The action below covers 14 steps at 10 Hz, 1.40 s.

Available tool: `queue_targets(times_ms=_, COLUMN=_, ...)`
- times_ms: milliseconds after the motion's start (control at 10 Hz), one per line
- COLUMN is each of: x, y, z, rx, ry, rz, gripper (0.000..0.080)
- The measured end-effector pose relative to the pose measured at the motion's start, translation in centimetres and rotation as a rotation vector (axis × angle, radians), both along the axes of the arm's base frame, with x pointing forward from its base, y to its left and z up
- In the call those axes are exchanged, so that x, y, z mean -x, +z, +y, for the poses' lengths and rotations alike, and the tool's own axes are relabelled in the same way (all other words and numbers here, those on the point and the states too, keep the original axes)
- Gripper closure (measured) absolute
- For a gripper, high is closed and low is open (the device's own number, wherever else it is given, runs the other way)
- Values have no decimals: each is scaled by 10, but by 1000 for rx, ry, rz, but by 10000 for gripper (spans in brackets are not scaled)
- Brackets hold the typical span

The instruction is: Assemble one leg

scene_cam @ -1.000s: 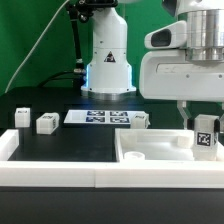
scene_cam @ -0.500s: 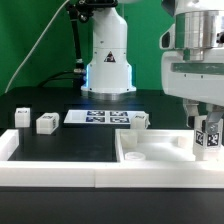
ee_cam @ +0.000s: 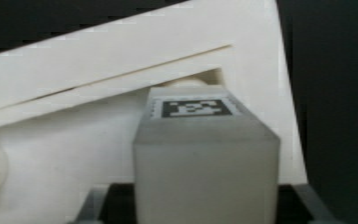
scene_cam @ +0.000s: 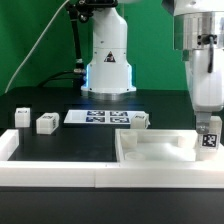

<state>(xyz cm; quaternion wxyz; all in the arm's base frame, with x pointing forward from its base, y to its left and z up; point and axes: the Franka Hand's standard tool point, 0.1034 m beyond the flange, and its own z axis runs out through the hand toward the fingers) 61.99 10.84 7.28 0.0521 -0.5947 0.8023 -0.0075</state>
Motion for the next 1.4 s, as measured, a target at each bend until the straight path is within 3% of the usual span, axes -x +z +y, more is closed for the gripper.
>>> queue_targets(times_ms=300, x=2, y=0, z=-2, rx=-9, ry=-149, rz=19, gripper=505)
queue_targets(times_ms=700, x=2, y=0, z=-2, rx=-4, ry=-110, rz=14, gripper=495)
queue_targets(times_ms=800, x=2, y=0, z=-2, rx=-4, ry=-110, rz=14, gripper=318)
queue_targets(times_ms=900, x=2, y=0, z=-2, rx=-4, ry=-109, rz=14, gripper=318)
queue_targets(times_ms=1000, x=2, y=0, z=-2, rx=-4, ry=-109, rz=14, gripper=179)
queue_targets(times_ms=1400, x=2, y=0, z=-2, rx=-4, ry=-108, rz=14, gripper=151)
